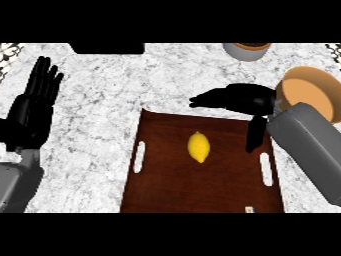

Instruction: Pick the lemon from the tray and place it in the pot

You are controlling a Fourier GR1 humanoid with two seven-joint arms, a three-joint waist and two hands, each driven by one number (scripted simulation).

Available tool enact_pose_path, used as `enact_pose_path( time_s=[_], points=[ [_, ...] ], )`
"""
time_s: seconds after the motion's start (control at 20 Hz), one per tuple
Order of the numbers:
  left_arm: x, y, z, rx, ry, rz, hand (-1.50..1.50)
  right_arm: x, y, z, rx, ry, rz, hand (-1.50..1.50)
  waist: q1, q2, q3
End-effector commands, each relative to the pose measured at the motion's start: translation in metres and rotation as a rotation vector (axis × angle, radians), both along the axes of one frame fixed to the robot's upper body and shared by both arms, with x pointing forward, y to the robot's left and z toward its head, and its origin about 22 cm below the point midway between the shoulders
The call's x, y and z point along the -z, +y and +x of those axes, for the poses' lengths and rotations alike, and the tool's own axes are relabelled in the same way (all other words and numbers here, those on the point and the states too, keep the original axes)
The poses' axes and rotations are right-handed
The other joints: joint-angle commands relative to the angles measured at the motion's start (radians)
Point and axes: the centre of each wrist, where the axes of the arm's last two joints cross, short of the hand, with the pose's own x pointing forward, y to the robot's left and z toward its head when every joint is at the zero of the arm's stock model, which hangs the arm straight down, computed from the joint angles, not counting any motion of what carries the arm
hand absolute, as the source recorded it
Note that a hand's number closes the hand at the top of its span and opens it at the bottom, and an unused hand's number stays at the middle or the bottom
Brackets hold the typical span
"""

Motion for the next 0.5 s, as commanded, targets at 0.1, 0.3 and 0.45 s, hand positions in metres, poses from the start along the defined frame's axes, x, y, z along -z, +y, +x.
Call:
enact_pose_path(
  time_s=[0.1,0.3,0.45],
  points=[
    [0.003,-0.001,0.001,0.006,-0.002,0.001,0.0,0.039,0.003,-0.005,-0.012,0.041,-0.04,-1.5,0.0,0.001,0.0],
    [-0.007,0.011,-0.014,0.004,-0.006,-0.005,0.0,0.03,0.02,-0.002,-0.032,0.021,-0.045,-1.5,0.004,-0.001,0.0],
    [0.007,-0.018,-0.012,-0.008,-0.01,-0.015,0.0,0.052,0.023,-0.021,-0.044,-0.01,0.02,-1.5,-0.003,-0.001,0.0]
  ],
)
